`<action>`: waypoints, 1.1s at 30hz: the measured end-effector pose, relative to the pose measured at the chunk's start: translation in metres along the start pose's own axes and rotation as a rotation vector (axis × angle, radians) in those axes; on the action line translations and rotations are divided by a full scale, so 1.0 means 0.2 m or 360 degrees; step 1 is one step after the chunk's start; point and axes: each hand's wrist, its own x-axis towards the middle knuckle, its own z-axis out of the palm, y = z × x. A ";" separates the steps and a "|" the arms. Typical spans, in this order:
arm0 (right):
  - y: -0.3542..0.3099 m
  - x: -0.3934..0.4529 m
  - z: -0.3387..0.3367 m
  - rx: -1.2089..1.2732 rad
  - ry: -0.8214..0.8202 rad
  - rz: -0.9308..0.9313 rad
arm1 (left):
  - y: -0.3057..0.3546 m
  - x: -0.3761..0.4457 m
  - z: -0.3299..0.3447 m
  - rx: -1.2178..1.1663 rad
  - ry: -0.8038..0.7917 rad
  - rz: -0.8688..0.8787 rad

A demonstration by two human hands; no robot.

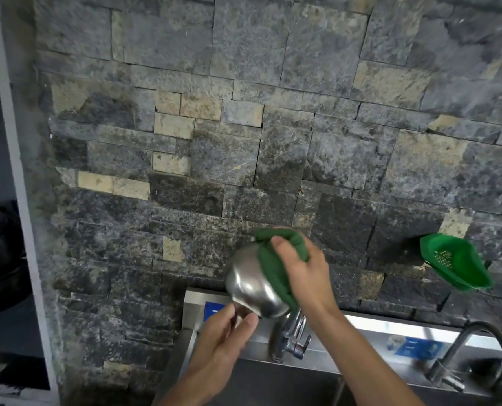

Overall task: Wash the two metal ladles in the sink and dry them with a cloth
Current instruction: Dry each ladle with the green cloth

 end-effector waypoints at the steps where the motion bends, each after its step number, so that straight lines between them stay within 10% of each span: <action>1: 0.00 -0.01 0.00 0.0284 -0.0020 0.0138 | 0.01 0.00 0.00 0.0052 0.0007 0.0012; 9: -0.05 -0.04 0.04 0.0747 0.0511 0.0247 | 0.00 0.03 -0.05 0.0287 -0.0071 0.0015; 23: -0.12 -0.13 -0.01 -0.0229 0.0763 -0.0848 | -0.10 0.04 0.02 0.0779 0.0493 0.0528; 33: -0.08 -0.10 0.02 -0.0889 0.0480 -0.1543 | 0.03 0.12 0.02 0.1002 0.0548 0.0682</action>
